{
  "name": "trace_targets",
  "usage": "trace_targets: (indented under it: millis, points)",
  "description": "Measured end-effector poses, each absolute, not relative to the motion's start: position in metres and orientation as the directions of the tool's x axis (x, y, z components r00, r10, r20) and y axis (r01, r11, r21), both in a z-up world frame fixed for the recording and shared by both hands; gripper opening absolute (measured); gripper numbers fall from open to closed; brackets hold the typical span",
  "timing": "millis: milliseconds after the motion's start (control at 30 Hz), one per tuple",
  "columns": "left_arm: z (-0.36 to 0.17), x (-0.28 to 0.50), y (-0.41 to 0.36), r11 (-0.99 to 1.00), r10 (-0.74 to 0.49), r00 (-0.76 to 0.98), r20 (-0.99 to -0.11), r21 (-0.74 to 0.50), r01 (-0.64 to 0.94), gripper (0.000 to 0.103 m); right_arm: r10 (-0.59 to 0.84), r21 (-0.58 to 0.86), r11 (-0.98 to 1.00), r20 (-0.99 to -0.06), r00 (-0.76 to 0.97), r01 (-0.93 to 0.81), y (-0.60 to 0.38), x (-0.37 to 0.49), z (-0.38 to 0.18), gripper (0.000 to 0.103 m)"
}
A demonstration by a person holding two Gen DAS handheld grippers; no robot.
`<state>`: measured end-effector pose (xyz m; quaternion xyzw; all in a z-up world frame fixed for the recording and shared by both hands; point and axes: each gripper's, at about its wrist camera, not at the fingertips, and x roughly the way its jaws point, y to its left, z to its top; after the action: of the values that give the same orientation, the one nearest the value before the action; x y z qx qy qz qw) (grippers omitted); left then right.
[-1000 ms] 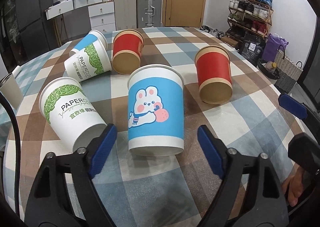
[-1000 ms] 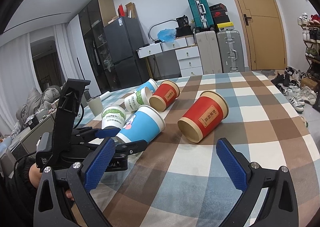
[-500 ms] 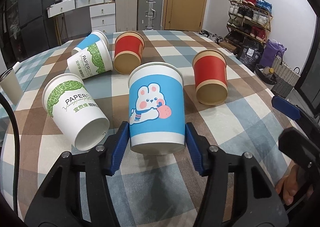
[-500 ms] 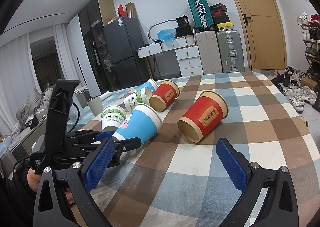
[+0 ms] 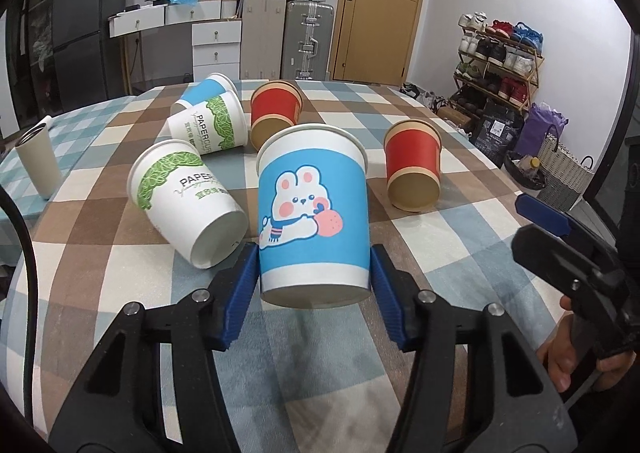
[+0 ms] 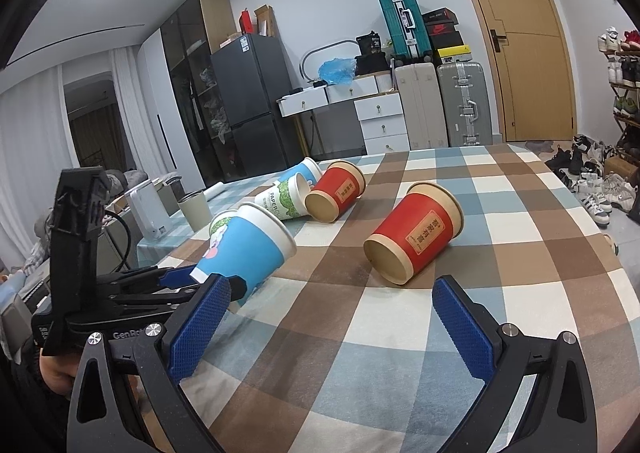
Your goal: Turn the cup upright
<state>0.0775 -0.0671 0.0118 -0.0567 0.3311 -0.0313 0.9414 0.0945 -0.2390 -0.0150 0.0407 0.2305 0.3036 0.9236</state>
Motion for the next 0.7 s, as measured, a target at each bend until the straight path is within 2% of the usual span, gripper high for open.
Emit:
trace_targets:
  millis: [700]
  points:
    - [0.009,0.015,-0.055,0.983,-0.103,0.798,-0.594,-0.184,-0.01,0.053,0.581,0.182,0.807,-0.418,0.699,-0.562,-0.229,0.089,-0.02,0.103]
